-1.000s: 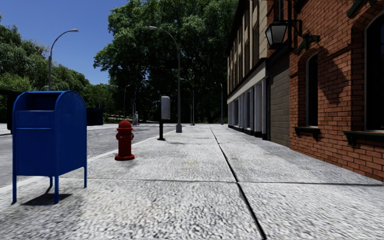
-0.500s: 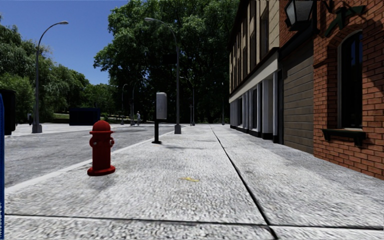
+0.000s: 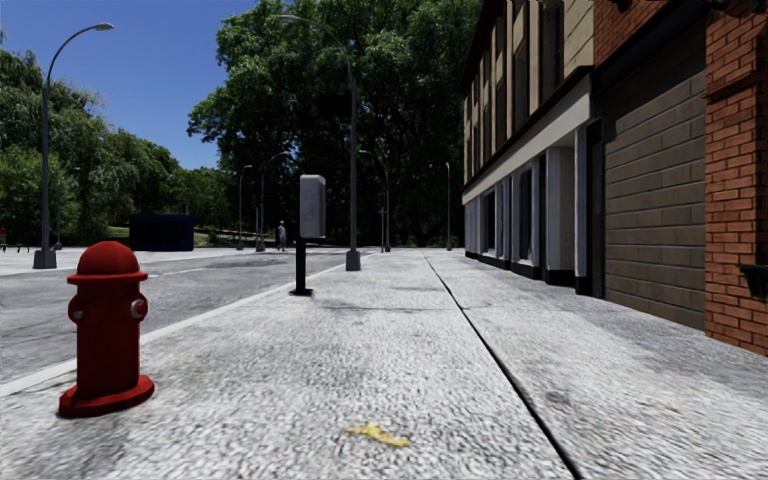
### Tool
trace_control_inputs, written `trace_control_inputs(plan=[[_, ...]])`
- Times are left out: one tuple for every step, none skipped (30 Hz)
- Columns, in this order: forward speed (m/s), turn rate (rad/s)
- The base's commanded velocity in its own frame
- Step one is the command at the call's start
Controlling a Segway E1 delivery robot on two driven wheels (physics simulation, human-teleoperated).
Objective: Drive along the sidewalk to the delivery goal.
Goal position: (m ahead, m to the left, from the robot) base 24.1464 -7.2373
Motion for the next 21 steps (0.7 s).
trace_control_inputs(plan=[[2.00, 0.00], [2.00, 0.00], [2.00, 0.00], [2.00, 0.00], [2.00, 0.00], [2.00, 0.00], [2.00, 0.00], [2.00, 0.00], [2.00, 0.00], [2.00, 0.00], [2.00, 0.00], [2.00, 0.00], [2.00, 0.00], [2.00, 0.00], [2.00, 0.00], [2.00, 0.00], [2.00, 0.00], [2.00, 0.00], [2.00, 0.00], [2.00, 0.00], [2.00, 0.00]])
